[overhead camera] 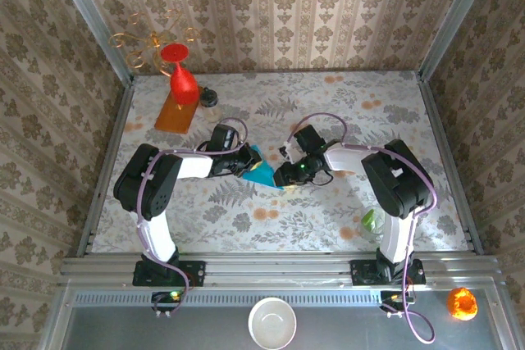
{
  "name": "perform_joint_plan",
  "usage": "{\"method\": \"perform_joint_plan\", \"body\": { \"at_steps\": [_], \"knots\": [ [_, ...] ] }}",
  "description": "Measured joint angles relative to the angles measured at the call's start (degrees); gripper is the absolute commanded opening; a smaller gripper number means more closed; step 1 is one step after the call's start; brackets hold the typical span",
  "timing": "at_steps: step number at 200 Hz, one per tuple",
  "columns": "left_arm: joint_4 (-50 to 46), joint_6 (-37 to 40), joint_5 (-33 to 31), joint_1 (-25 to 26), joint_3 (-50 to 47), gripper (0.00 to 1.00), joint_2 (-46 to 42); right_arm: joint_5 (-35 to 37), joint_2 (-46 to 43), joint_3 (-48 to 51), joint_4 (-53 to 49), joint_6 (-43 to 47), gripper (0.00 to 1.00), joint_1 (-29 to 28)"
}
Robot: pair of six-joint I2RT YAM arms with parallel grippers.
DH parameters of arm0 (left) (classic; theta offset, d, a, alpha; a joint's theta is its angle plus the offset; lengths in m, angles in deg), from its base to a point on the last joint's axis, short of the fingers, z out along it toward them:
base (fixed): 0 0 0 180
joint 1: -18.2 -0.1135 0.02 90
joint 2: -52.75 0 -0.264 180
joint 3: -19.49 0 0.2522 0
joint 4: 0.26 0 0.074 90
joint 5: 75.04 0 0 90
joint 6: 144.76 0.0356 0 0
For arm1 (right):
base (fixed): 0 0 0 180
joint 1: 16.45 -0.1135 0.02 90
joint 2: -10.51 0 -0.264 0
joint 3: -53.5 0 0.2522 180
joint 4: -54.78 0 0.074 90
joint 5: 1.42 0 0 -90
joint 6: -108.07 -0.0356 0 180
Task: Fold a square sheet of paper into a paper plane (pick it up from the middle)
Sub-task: Fourth fold the wing at the center of the table.
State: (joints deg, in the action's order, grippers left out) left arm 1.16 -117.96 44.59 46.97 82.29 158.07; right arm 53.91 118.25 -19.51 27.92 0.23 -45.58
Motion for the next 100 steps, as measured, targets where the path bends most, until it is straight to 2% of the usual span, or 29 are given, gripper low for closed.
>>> {"method": "perform_joint_plan", "body": {
  "at_steps": [100],
  "knots": [
    [-0.2, 0.0, 0.0, 0.0, 0.2, 0.11, 0.9, -1.1, 1.8, -1.0, -1.3, -0.2, 0.25, 1.1]
  ]
}}
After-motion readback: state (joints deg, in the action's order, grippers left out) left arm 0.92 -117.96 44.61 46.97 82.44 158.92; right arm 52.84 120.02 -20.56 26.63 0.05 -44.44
